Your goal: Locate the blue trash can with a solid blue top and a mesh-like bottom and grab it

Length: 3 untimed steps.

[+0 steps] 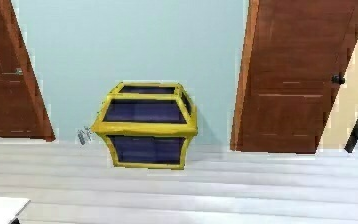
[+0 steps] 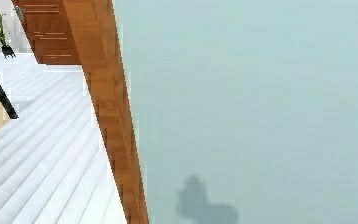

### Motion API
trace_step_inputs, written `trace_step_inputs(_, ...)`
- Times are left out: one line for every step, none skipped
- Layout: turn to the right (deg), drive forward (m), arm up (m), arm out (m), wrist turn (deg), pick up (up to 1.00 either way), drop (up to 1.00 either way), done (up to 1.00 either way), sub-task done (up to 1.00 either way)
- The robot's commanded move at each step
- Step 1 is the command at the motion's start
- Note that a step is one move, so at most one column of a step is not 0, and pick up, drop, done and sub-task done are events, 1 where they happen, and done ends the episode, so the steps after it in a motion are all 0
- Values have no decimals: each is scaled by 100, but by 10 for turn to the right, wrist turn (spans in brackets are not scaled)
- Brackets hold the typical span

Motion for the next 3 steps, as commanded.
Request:
trace_step_inputs(0, 35, 0, 0, 0, 0, 0, 0, 0)
trace_step_inputs(-360, 0, 0, 0, 0, 0, 0, 0, 0)
trace_step_inputs(0, 90, 0, 0, 0, 0, 0, 0, 0)
